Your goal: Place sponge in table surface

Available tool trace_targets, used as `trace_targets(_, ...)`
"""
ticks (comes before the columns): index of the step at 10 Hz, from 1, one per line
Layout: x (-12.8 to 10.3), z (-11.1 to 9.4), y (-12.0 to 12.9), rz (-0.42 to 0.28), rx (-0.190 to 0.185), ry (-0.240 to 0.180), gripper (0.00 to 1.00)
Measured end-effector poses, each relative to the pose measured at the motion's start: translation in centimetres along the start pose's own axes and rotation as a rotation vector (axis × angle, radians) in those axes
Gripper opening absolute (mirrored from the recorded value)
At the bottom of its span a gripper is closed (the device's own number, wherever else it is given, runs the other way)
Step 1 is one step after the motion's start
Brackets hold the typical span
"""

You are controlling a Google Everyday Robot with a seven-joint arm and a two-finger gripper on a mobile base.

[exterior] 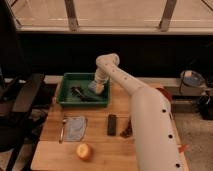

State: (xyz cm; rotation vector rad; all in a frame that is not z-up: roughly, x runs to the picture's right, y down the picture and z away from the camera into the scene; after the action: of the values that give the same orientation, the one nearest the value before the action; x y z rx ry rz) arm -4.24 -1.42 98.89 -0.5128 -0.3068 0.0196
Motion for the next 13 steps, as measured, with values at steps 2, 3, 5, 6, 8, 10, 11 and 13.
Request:
trace_targets(2,0.1,1.5,0.6,0.025,-0.033,0.001,0.65)
trace_targets(3,0.3,2.2,1.0,0.04,-0.05,0.002,0.65)
trace_targets(5,0.6,2.9,1.5,0.059,-0.064,0.0,0.53)
trace_targets(6,0.7,3.0,1.6,0.059,-0.067,0.005,0.43)
trace_targets(8,0.7,2.8,1.7,0.057,-0.067,0.007,0.22)
trace_targets(10,0.7,2.7,1.7,0.056,-0.068,0.008,0.04)
trace_targets(11,0.6,2.7,1.7,0.055,-0.07,0.009,0.0)
trace_targets(13,0.5,2.7,1.7,0.053,-0.069,0.009,0.0)
